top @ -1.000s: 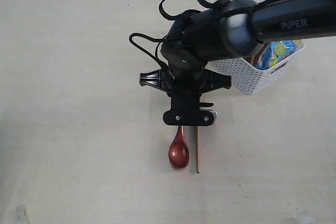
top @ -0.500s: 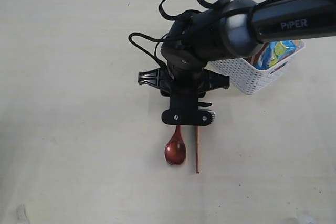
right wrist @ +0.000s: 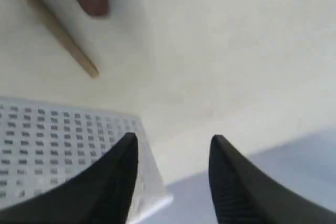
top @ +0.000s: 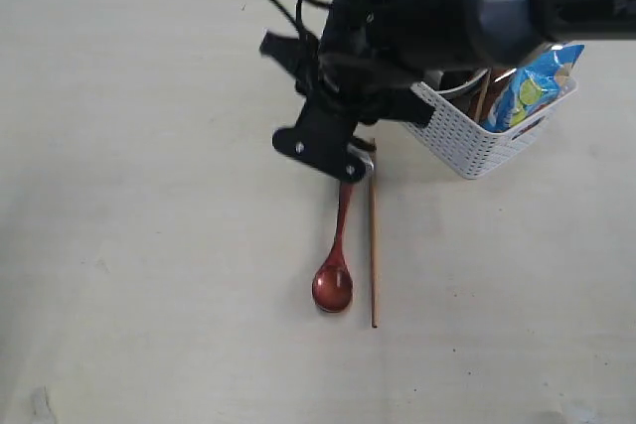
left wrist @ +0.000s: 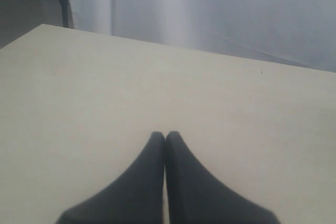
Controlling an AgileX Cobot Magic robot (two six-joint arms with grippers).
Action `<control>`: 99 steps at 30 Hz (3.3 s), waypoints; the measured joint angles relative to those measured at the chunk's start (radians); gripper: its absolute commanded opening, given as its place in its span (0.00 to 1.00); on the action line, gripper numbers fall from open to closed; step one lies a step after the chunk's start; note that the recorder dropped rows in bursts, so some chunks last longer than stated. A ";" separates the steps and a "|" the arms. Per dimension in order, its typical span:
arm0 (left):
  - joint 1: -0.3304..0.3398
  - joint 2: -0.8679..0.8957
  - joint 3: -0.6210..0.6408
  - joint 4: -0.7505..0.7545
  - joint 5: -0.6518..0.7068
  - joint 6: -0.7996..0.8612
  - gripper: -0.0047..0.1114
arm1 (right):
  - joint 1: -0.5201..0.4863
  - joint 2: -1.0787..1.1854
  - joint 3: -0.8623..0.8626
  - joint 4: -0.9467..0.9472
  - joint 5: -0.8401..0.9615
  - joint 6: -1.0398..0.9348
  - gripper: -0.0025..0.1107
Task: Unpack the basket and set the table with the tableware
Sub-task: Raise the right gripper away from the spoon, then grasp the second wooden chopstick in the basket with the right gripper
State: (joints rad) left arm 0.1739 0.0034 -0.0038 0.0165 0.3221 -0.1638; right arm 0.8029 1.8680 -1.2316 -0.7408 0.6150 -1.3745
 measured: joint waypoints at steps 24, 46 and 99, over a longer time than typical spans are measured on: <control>0.000 0.000 0.000 0.000 0.000 0.000 0.04 | -0.896 -0.015 -0.297 1.154 -0.027 0.935 0.40; 0.000 0.000 0.000 0.000 0.000 0.000 0.04 | -0.801 0.259 -0.299 1.346 -0.217 0.938 0.36; 0.000 0.000 0.000 0.002 0.000 0.000 0.04 | -0.721 -0.145 -0.299 1.373 0.063 1.064 0.03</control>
State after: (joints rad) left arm 0.1739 0.0034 -0.0038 0.0183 0.3221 -0.1638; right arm 0.0824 1.7233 -1.5306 0.6323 0.6782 -0.3102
